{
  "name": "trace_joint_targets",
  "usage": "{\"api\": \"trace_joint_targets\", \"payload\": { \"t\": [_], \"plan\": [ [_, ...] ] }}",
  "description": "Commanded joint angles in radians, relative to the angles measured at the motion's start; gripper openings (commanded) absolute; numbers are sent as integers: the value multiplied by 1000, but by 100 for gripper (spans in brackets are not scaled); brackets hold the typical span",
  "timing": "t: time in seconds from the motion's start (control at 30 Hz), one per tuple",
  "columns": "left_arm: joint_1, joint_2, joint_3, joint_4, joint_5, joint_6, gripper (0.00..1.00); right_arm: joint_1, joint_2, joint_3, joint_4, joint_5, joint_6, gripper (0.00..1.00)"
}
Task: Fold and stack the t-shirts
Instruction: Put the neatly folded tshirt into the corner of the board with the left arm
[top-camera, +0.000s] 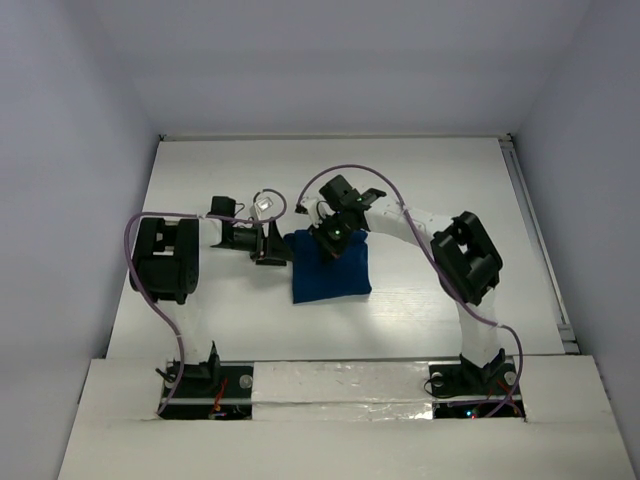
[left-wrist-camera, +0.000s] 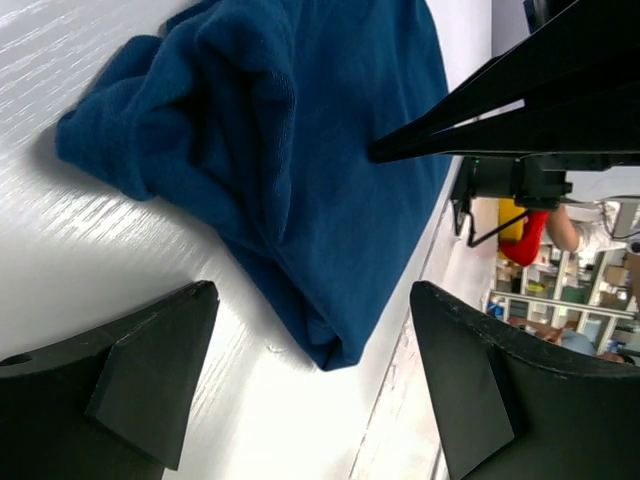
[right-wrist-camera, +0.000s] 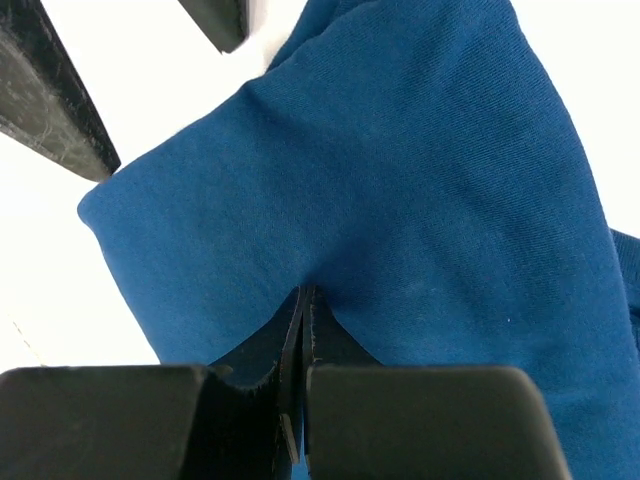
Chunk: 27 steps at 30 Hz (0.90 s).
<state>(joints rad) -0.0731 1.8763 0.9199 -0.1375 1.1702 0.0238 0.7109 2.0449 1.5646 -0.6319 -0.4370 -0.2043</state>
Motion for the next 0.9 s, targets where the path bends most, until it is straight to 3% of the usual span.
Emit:
{"api": "trace_joint_targets", "payload": {
  "t": [0.0, 0.2, 0.53, 0.63, 0.7, 0.77, 0.87],
  "plan": [
    [-28, 67, -24, 27, -136, 1, 81, 2, 26, 41, -5, 3, 14, 0],
    [-79, 104, -42, 114, -198, -73, 80, 2, 52, 68, -17, -12, 25, 0],
    [-224, 202, 31, 124, -150, -113, 77, 2, 44, 74, -9, -45, 25, 0],
    [-238, 228, 62, 108, -113, -102, 61, 2, 31, 69, -5, -45, 25, 0],
    [-238, 239, 68, 104, -98, -99, 41, 2, 26, 64, -2, -40, 23, 0],
    [-238, 231, 68, 104, -95, -94, 28, 2, 24, 61, 0, -39, 23, 0],
    [-238, 225, 73, 105, -87, -93, 17, 2, 26, 66, -3, -39, 22, 0]
  ]
}}
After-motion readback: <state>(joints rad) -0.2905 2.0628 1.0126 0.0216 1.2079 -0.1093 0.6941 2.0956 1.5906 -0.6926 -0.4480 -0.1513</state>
